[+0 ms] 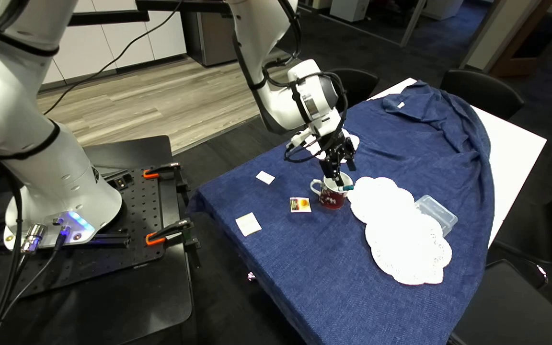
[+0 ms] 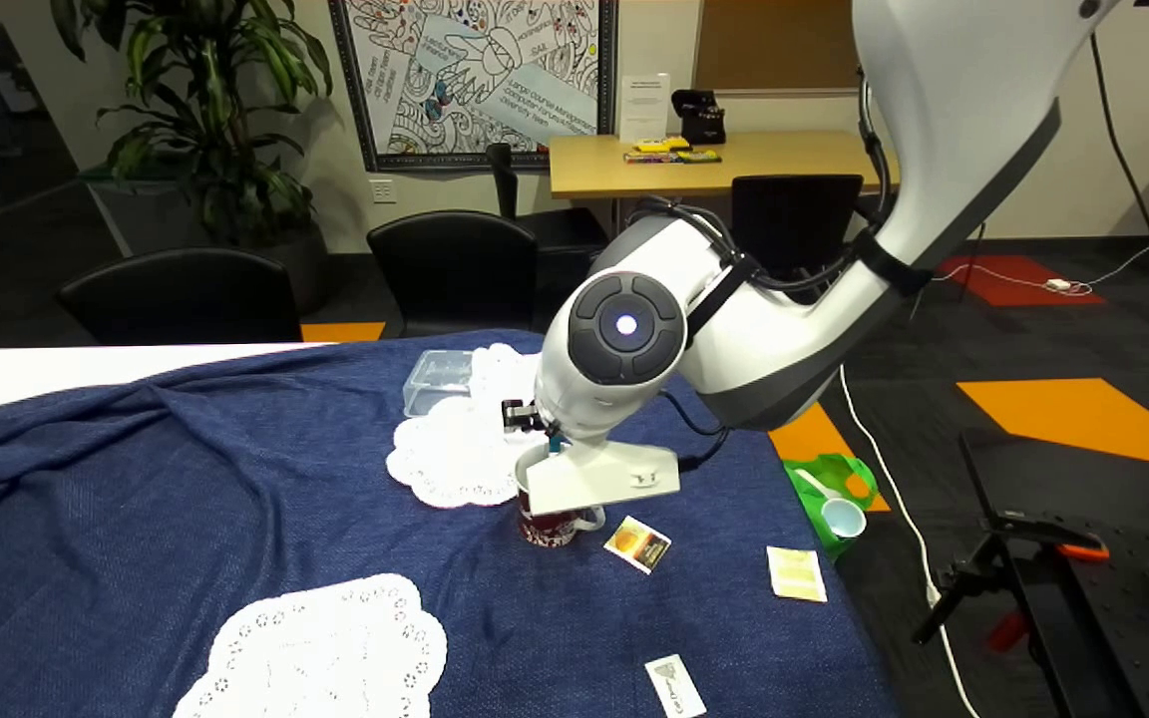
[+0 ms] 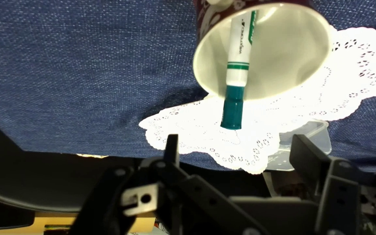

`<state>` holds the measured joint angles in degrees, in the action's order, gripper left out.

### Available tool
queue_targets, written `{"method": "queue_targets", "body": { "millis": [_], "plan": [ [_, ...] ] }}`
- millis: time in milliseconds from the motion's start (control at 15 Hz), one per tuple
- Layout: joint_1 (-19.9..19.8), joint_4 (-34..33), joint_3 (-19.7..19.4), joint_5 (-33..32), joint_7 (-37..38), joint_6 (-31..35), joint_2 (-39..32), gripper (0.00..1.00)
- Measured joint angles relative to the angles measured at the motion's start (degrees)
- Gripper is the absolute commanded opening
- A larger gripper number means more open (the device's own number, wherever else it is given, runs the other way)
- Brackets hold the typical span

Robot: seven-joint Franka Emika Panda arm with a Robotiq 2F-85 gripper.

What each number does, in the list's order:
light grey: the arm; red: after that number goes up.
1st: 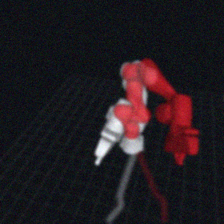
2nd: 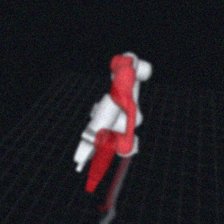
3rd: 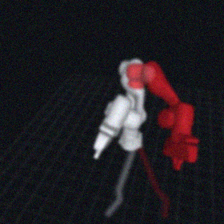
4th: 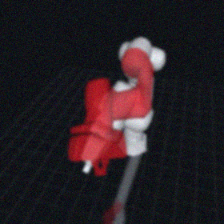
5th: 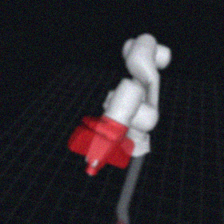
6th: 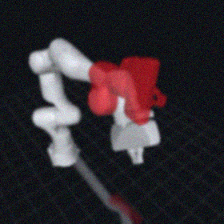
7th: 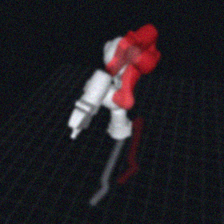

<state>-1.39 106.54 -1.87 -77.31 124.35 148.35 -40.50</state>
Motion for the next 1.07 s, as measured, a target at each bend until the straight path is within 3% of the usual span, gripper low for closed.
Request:
{"method": "queue_targets", "body": {
  "millis": [67, 667, 1067],
  "plan": [
    [0.02, -0.7, -0.12, 0.01, 0.18, 0.0, -0.71, 0.84],
    [0.06, -4.49, -0.6, 0.1, 0.96, 0.0, -4.54, 0.68],
    [0.07, -5.67, -0.78, 0.12, 0.98, 0.0, -5.59, 0.19]
  ]
}}
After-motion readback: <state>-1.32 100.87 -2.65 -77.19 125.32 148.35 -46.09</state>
